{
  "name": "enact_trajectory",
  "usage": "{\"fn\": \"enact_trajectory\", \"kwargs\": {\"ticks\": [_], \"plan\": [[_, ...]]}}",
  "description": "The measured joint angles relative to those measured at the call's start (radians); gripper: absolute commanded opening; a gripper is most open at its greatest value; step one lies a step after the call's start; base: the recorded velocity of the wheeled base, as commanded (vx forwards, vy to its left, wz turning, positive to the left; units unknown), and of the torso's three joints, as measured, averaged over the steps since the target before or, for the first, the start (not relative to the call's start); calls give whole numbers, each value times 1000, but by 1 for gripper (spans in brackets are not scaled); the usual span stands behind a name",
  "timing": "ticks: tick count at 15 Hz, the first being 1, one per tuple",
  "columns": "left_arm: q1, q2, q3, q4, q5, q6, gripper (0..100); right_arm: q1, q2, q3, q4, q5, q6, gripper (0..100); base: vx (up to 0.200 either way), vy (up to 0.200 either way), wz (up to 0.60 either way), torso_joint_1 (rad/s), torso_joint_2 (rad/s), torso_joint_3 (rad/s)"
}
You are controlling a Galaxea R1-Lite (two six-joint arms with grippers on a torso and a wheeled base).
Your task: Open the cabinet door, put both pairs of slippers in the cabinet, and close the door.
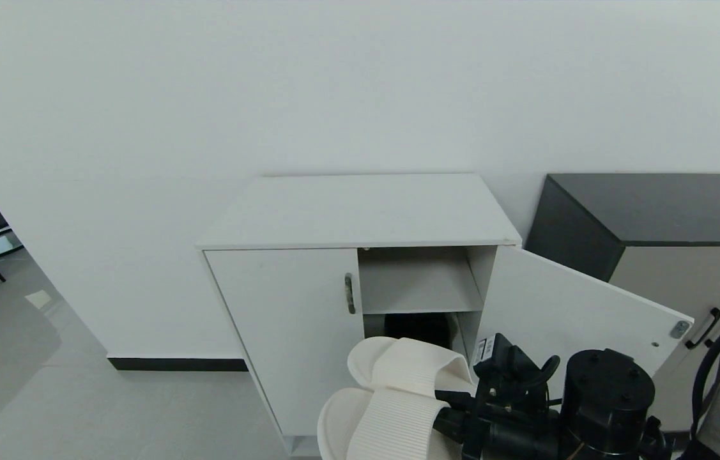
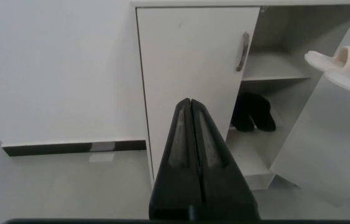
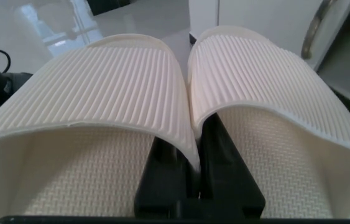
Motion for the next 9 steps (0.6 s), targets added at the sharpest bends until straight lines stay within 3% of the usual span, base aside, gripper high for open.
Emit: {"fn": "enact_trajectory", "kwargs": {"ticks": [9], "plan": [[0,0,0,0,0,0,0,2,9,0,1,0,6,0,0,0,0,-229,521,296]]}}
